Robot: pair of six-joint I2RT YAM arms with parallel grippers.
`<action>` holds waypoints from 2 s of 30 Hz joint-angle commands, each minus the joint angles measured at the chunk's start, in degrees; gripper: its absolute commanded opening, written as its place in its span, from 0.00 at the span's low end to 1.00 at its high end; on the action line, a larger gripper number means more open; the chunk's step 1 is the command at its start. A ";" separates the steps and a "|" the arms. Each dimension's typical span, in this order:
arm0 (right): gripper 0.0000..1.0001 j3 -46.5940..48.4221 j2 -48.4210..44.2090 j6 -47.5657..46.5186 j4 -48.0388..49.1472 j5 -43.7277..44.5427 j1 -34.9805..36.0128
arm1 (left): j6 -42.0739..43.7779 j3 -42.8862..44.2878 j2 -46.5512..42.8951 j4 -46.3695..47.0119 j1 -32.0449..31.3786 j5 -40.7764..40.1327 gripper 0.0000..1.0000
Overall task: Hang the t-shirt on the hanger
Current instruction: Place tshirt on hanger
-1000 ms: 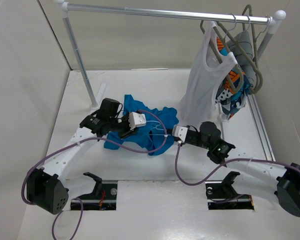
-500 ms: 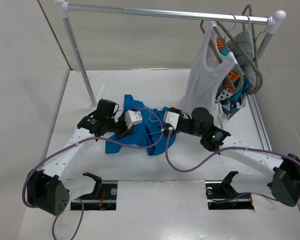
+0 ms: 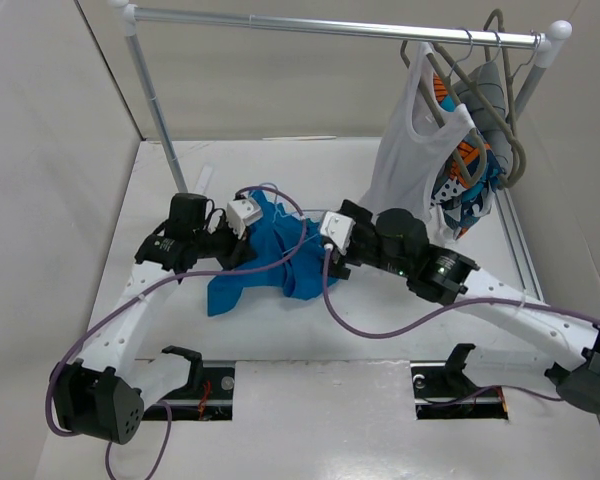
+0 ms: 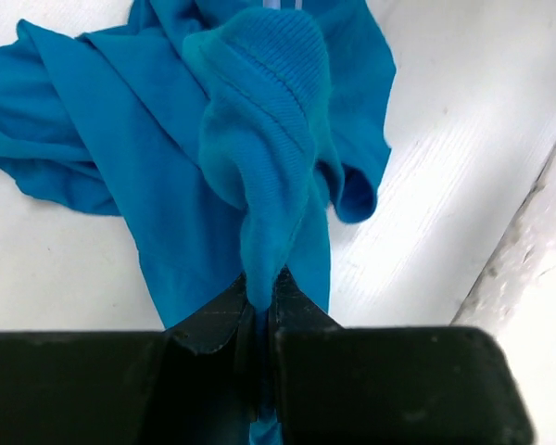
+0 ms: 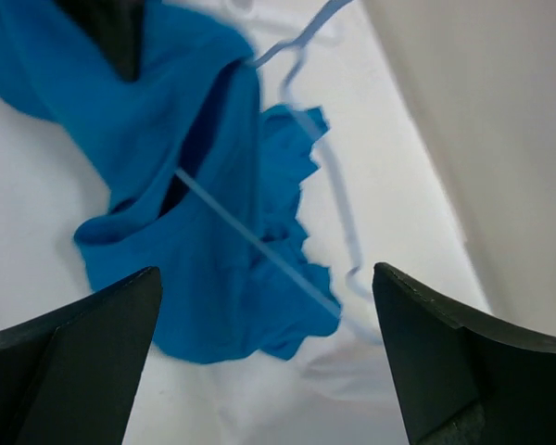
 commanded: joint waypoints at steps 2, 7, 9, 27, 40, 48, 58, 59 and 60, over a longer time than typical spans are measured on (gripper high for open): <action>1.00 -0.34 3.70 5.91 -3.77 2.83 2.24 | -15.16 2.99 -1.15 7.26 0.44 -0.17 0.00; 0.88 1.76 12.29 9.26 4.32 2.83 2.24 | -20.91 4.13 -1.14 10.26 0.44 -0.18 0.00; 0.59 4.31 15.47 10.66 5.30 2.22 2.24 | -21.43 4.66 -0.61 10.26 0.44 -0.18 0.00; 0.66 3.53 30.33 20.85 14.09 -4.20 1.71 | -23.02 4.13 0.97 14.66 0.44 0.44 0.00; 0.34 -6.67 25.60 25.08 14.09 0.19 -0.22 | -23.65 4.66 1.50 14.57 1.93 4.66 0.00; 0.00 -12.82 14.10 25.69 9.97 3.08 -8.12 | 4.77 3.97 -1.57 1.23 5.60 5.96 0.00; 0.00 -9.48 6.70 19.81 -3.48 3.88 -19.73 | 36.47 3.96 -2.11 -20.41 8.70 16.16 0.00; 0.00 -8.87 7.57 19.02 -4.97 3.88 -20.34 | 37.18 3.96 -2.11 -21.02 8.70 16.17 0.00; 0.00 -8.87 7.57 19.02 -4.98 3.88 -22.00 | 38.05 3.96 -2.11 -22.42 8.70 16.78 0.00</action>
